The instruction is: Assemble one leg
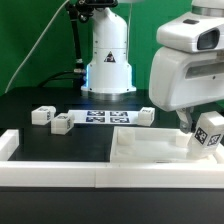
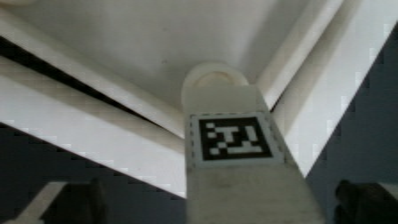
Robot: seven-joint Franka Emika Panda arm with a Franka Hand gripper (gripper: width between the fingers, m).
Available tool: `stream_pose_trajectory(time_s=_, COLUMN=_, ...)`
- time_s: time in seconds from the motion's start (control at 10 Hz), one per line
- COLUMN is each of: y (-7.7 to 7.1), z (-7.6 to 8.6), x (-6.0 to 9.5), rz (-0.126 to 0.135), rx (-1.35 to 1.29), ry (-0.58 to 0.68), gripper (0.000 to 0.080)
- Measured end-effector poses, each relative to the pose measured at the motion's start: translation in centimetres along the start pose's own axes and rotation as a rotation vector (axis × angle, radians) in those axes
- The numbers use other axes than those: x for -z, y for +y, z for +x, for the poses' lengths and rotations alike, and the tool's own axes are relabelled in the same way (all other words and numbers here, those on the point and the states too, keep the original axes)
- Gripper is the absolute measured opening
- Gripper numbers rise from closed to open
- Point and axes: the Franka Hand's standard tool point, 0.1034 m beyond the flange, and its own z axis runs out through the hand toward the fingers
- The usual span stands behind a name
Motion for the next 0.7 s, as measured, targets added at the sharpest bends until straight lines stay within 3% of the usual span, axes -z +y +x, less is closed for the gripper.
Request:
stream_pose_trajectory(time_s=0.2, y=-0.09, z=-0.24, x=-0.57, rz=0.003, rx=0.001, ry=-0.008, gripper=0.0649)
stream_pose_trajectory(time_s=0.4, y=-0.36, z=-0.36, x=-1.00, rz=0.002, rx=0.004, ry=-0.004, gripper=0.0390)
stream_pose_trajectory(time_s=0.5, y=-0.39, z=-0.40, x=-1.03, rz=0.003, rx=0.004, ry=-0.006, gripper=0.0390)
stream_pose_trajectory(time_s=0.6, y=-0.39, z=-0.40, x=-1.03, rz=0.003, rx=0.004, ry=-0.006, gripper=0.0290)
stream_pose_trajectory(time_s=0.7, y=-0.39, z=-0.40, x=-1.03, rz=0.003, rx=0.004, ry=-0.006, gripper=0.0290)
